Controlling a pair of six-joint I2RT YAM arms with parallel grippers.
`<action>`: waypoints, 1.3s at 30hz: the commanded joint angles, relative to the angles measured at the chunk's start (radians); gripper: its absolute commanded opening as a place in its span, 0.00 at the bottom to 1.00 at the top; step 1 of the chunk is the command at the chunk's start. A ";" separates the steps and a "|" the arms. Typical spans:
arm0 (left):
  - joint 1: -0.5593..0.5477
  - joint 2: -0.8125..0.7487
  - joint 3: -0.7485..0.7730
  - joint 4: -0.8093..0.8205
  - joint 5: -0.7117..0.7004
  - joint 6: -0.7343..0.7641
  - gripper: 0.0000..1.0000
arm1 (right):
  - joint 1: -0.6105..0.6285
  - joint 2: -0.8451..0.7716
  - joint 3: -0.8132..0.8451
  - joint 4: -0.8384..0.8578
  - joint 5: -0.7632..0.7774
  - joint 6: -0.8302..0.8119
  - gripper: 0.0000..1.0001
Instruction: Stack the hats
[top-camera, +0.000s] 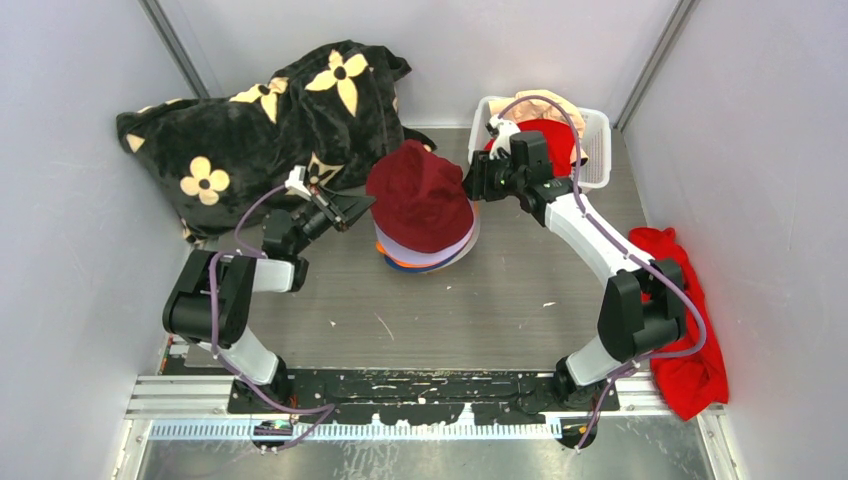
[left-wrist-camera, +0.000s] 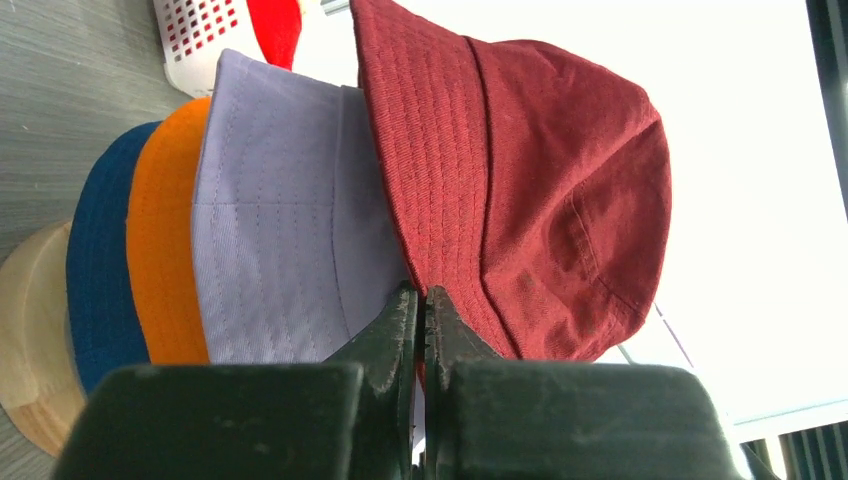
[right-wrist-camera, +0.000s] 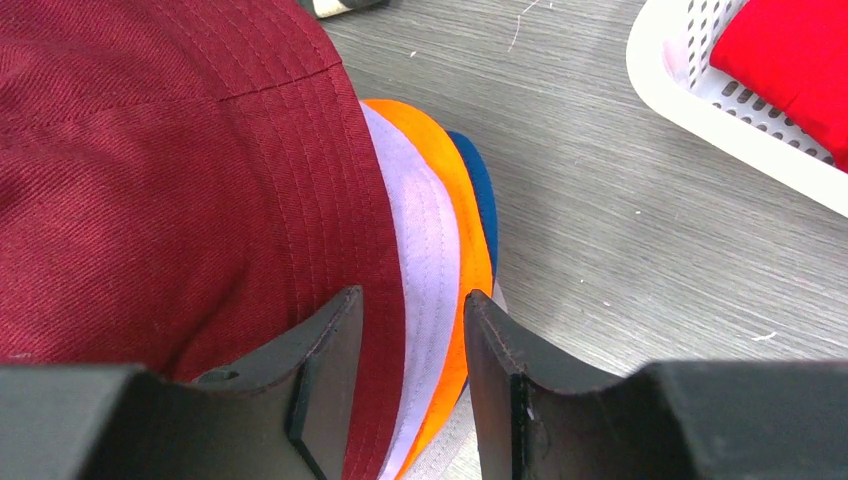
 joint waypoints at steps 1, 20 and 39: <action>0.004 0.008 -0.027 0.120 0.031 -0.002 0.00 | 0.021 -0.040 -0.022 0.020 -0.012 -0.001 0.47; -0.040 0.156 -0.141 0.120 0.055 0.095 0.00 | 0.040 -0.015 -0.070 0.050 -0.003 0.004 0.47; -0.045 0.148 -0.080 0.098 0.064 0.082 0.00 | 0.046 -0.028 -0.087 0.054 -0.003 0.008 0.46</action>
